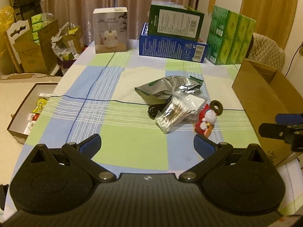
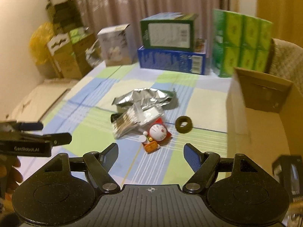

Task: Organize objects
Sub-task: 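Withdraw both open tools from the cardboard box back over the table, then grasp the red Doraemon figure with the right tool while the left tool approaches the swabs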

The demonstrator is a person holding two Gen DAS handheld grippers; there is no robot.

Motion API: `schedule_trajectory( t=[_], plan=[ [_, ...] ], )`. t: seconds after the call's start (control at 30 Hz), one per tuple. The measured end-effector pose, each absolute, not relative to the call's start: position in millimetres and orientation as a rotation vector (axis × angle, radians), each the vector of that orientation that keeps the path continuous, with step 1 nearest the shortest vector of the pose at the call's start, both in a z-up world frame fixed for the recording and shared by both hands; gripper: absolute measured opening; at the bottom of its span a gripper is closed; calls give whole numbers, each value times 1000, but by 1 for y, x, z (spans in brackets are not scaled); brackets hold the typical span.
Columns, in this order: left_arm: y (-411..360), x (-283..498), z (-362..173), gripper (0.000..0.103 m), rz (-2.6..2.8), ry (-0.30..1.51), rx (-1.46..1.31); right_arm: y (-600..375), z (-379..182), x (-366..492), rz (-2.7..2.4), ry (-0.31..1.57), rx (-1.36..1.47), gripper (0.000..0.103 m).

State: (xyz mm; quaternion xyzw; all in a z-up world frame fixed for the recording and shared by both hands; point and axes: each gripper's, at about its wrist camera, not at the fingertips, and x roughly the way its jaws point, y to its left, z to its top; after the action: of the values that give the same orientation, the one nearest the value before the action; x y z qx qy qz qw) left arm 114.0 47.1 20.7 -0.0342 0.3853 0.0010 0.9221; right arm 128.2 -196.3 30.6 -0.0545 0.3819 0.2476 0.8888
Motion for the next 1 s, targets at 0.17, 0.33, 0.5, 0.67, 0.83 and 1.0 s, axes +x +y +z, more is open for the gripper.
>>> schedule_trajectory(
  t=[0.17,0.33,0.5,0.67,0.83,1.0],
  plan=[
    [55,139,-5,102,-11,845,-82,-181,-2,152,558,798,-223,73],
    [59,163,-29,102,-42,900,-61,-167,-36,173,597,787,-336,73],
    [56,182,-52,102,-94,927,-53,-153,-62,185,614,756,-460,73],
    [52,191,-67,102,-95,929,-20,-140,-82,197,627,736,-567,74],
    [53,195,-74,102,-97,927,-20,-132,-95,207,632,719,-631,74],
    [57,198,-76,102,-91,919,-40,-125,-97,214,640,687,-671,75]
  ],
)
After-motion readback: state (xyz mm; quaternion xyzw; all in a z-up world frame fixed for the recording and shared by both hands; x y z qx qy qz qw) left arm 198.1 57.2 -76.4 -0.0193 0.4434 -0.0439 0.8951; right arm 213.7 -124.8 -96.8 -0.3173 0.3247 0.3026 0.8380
